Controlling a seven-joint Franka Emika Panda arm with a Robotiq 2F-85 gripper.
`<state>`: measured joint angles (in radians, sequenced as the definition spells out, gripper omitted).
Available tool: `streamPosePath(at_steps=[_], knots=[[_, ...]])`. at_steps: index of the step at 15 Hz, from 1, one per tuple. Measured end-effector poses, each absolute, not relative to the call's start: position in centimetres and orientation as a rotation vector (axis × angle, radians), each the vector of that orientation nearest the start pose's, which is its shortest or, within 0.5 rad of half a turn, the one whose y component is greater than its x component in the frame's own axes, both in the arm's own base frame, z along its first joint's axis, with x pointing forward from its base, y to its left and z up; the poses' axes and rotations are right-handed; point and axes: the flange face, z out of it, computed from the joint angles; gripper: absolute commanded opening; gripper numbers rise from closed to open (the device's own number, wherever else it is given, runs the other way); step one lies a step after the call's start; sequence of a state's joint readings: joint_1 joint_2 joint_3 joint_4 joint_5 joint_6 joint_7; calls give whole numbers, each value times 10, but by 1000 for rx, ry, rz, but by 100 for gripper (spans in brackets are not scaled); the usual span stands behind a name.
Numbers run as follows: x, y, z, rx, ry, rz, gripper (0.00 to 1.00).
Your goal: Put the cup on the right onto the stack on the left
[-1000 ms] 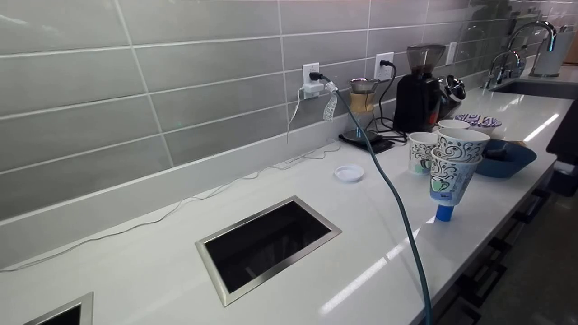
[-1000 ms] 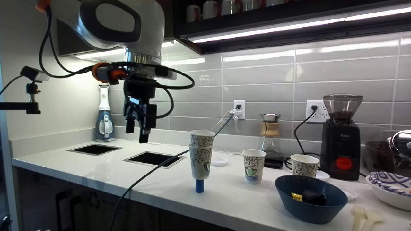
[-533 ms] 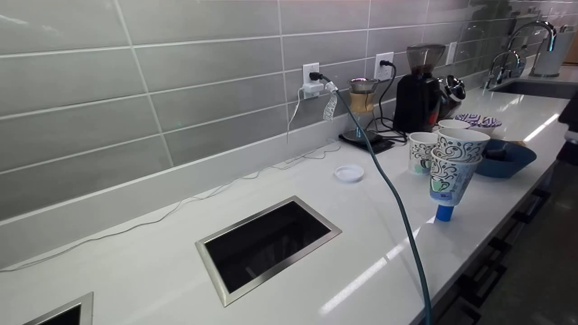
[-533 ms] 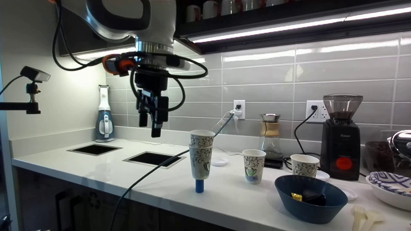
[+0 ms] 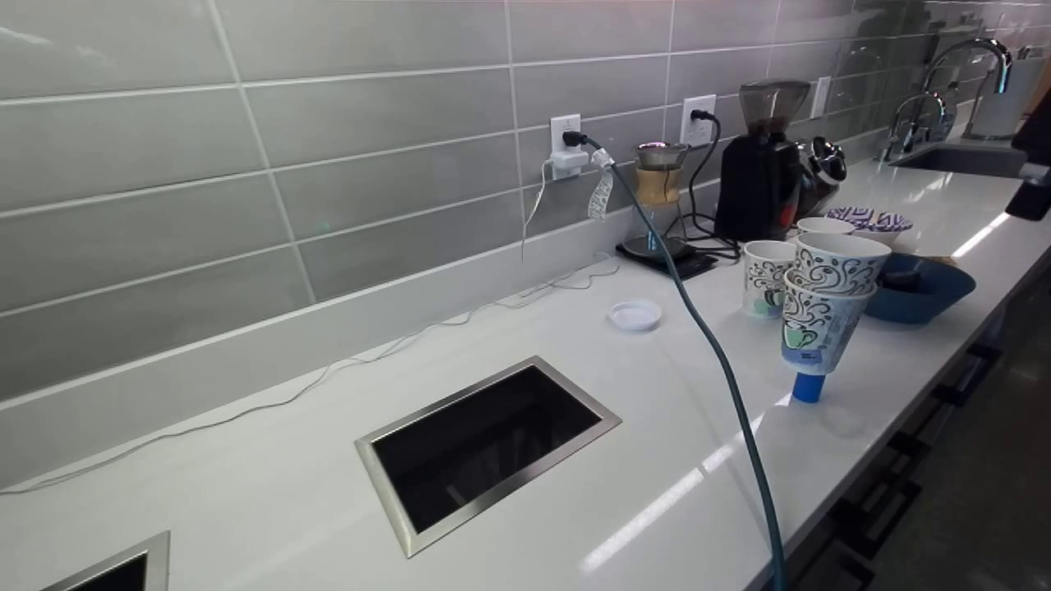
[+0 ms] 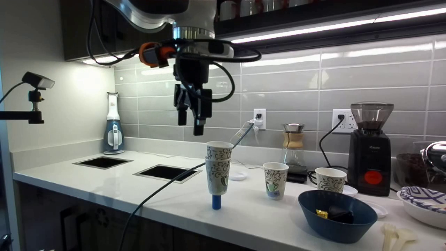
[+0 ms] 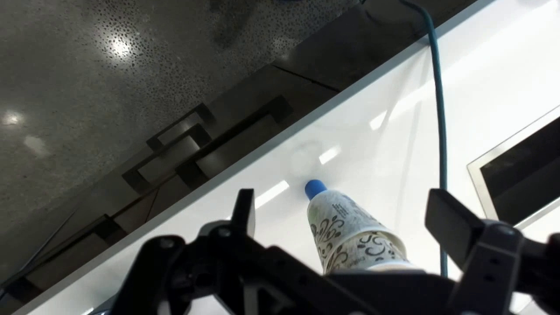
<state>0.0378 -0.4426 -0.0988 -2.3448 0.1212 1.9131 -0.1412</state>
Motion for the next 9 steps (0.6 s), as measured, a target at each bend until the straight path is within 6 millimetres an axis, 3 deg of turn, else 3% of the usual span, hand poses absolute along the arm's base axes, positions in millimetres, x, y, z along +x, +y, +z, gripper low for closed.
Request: streamPosePath(at_steps=[5, 9], knots=[[479, -48, 518, -3002, -37, -100, 100], [537, -60, 521, -3030, -44, -217, 100]])
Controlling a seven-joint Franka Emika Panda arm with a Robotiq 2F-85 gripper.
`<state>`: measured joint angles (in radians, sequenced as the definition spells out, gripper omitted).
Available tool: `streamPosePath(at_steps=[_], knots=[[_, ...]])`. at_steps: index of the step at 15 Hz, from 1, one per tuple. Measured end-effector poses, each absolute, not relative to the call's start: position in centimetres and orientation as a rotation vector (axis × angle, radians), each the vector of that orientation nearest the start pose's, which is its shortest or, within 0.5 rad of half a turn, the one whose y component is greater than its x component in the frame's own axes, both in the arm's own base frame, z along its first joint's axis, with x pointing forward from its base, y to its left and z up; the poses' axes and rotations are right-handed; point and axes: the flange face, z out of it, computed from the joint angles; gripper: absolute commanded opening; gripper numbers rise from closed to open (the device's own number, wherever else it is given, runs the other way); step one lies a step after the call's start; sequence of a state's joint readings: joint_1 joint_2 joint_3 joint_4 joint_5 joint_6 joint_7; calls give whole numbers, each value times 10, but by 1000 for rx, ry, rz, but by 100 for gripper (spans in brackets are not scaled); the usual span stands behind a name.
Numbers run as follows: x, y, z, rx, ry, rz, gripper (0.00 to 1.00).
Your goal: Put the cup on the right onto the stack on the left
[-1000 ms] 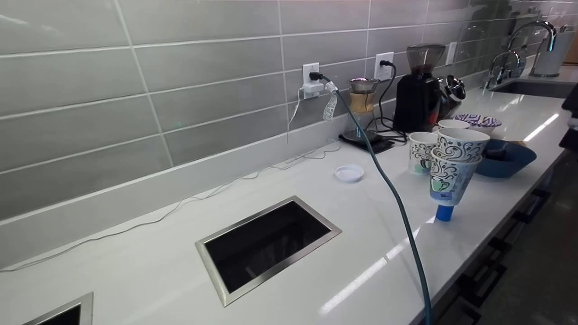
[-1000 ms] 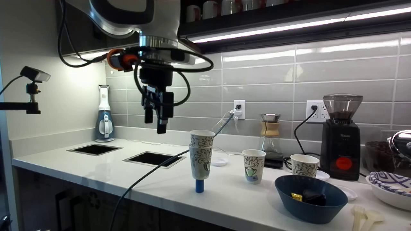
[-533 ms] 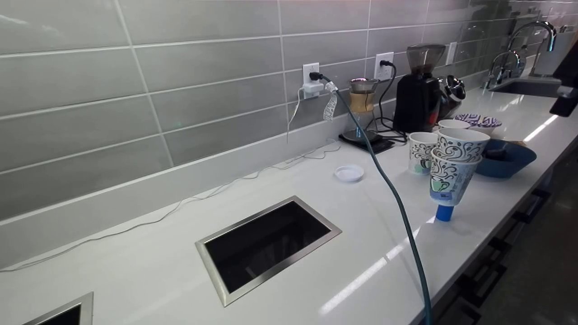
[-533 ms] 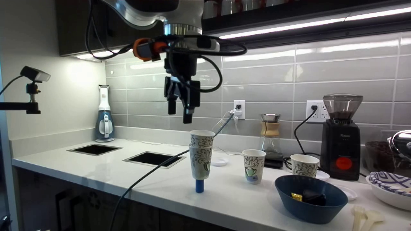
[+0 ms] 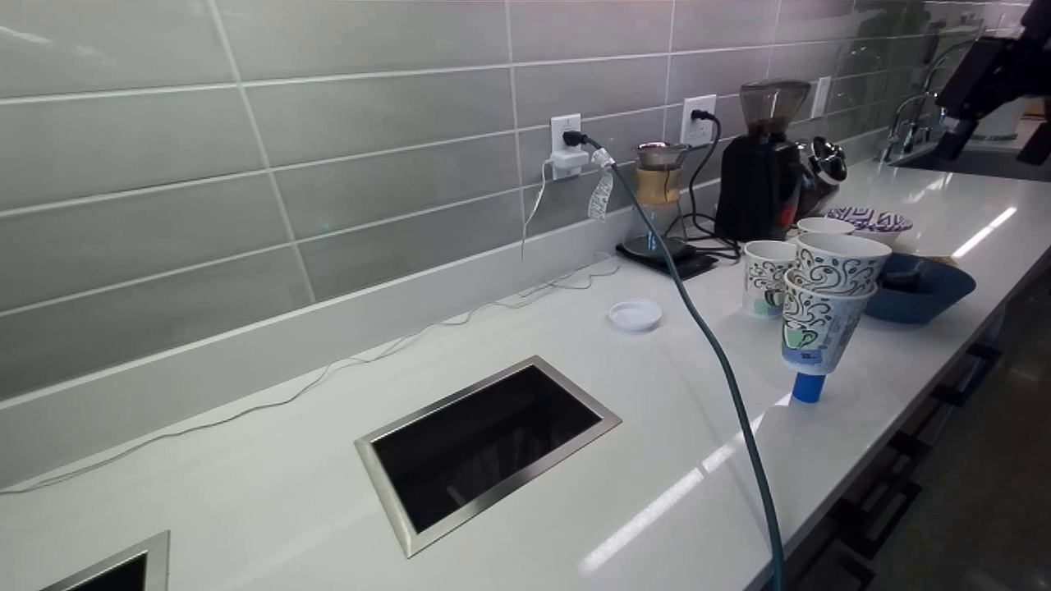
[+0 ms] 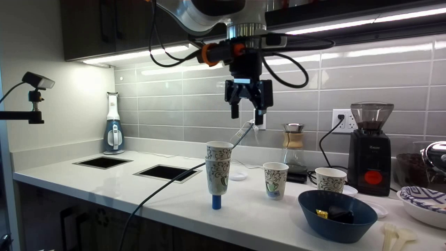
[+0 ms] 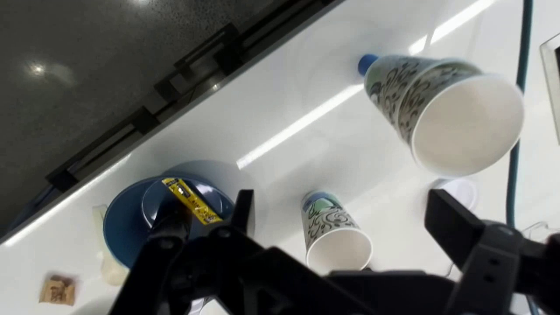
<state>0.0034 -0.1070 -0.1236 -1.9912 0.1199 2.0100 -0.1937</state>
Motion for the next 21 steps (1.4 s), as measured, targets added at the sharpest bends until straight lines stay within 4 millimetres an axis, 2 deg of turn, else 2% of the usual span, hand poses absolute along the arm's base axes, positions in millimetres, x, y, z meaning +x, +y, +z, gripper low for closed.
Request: streamPosePath(at_steps=[5, 10, 18, 21], knots=[[601, -67, 514, -3064, -40, -389, 100], [642, -78, 505, -3071, -19, -530, 100], [649, -79, 507, -3072, -18, -546, 100], [652, -78, 499, -3073, -18, -528, 100]])
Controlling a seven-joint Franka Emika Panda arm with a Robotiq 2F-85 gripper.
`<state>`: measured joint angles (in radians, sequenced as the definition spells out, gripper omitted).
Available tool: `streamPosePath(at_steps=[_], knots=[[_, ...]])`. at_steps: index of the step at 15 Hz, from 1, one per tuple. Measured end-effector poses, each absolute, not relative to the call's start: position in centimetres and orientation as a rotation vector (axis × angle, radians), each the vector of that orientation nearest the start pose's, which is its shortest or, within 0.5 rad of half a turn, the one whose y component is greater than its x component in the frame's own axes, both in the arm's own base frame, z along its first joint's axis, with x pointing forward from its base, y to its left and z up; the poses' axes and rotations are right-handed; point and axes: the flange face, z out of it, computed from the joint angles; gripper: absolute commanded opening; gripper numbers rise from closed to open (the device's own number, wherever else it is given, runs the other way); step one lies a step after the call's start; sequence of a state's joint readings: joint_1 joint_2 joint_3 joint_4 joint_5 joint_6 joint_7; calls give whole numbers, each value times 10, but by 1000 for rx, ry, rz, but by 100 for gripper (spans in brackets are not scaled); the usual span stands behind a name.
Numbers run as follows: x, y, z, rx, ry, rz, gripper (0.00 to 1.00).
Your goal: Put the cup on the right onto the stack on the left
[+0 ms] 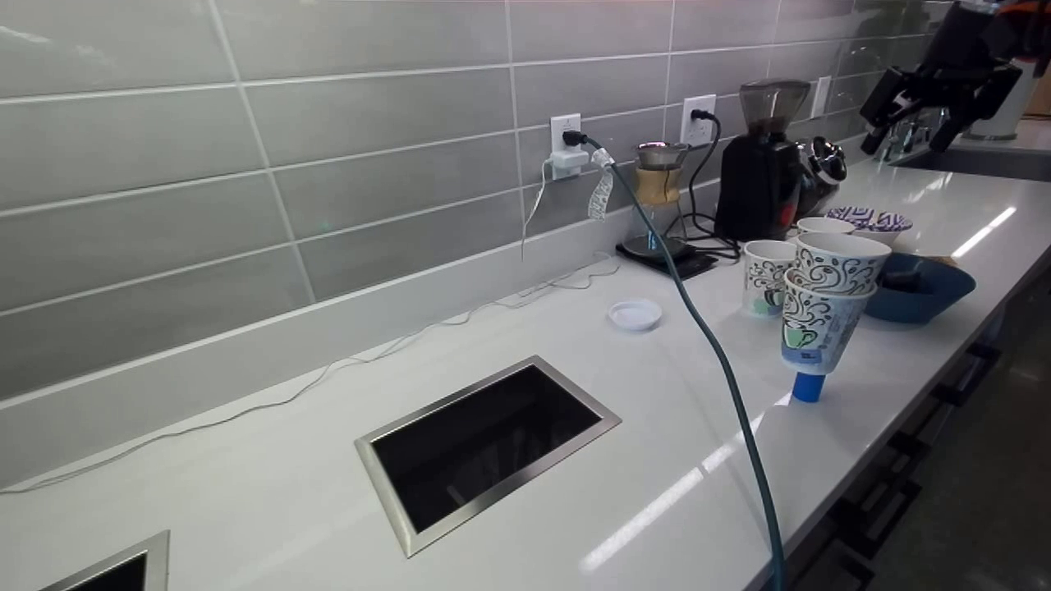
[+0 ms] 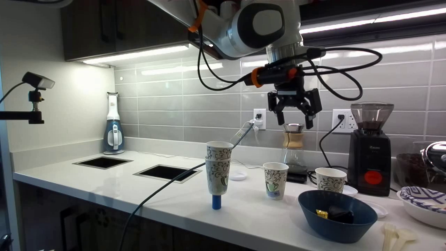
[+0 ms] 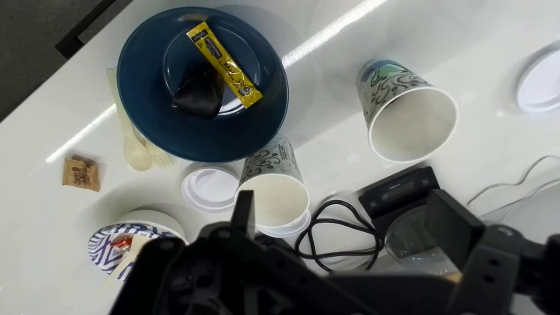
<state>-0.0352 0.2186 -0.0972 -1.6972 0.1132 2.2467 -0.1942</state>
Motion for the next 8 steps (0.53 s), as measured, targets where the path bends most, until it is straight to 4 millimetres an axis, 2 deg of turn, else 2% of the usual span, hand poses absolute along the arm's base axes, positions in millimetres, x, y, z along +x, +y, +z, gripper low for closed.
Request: streamPosePath(at_steps=[3, 8], knots=[[663, -73, 479, -3076, -34, -507, 100], [696, -65, 449, -3076, -89, -567, 100]])
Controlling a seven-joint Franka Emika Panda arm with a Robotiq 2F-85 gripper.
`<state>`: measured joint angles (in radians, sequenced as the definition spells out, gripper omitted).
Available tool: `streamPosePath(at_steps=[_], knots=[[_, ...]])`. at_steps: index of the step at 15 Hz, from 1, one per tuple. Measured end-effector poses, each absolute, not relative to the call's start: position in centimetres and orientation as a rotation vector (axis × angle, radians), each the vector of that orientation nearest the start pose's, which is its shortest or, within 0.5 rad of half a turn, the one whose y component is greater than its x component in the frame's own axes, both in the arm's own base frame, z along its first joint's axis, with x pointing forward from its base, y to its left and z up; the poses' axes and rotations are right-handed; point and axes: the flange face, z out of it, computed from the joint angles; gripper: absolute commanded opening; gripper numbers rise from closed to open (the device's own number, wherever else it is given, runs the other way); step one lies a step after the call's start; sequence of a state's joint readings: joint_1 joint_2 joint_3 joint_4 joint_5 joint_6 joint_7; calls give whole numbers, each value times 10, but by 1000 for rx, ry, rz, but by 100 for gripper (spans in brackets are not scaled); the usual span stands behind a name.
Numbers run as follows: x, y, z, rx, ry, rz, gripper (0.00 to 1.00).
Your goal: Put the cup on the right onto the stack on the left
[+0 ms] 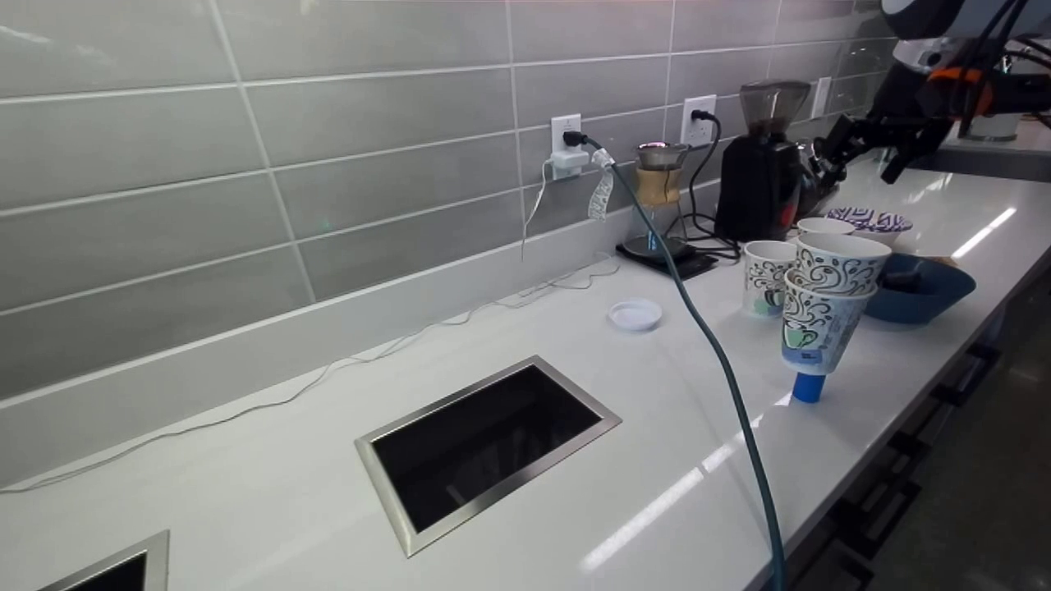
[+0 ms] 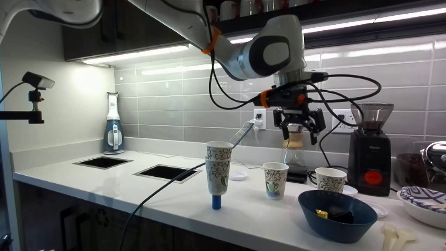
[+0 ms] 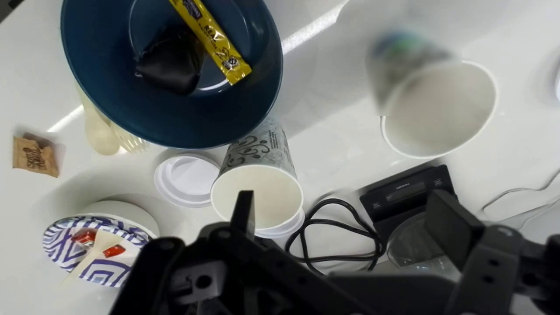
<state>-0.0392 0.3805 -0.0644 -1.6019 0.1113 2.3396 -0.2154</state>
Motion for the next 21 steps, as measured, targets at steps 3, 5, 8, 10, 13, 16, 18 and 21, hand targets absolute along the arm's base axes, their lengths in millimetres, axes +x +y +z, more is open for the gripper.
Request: streamPosePath(at_steps=[3, 5, 8, 10, 13, 16, 18, 21], knots=[[714, -65, 431, -3083, -140, -588, 100], [724, -68, 421, -3085, -169, -599, 100], [738, -76, 408, -3084, -225, -608, 100], [745, -81, 400, -3081, -267, -612, 100], [755, -85, 388, -3070, -337, -615, 100], [762, -84, 377, -3052, -414, -618, 100], [767, -81, 372, -3040, -455, -624, 98], [771, -74, 364, -3026, -492, -627, 87]])
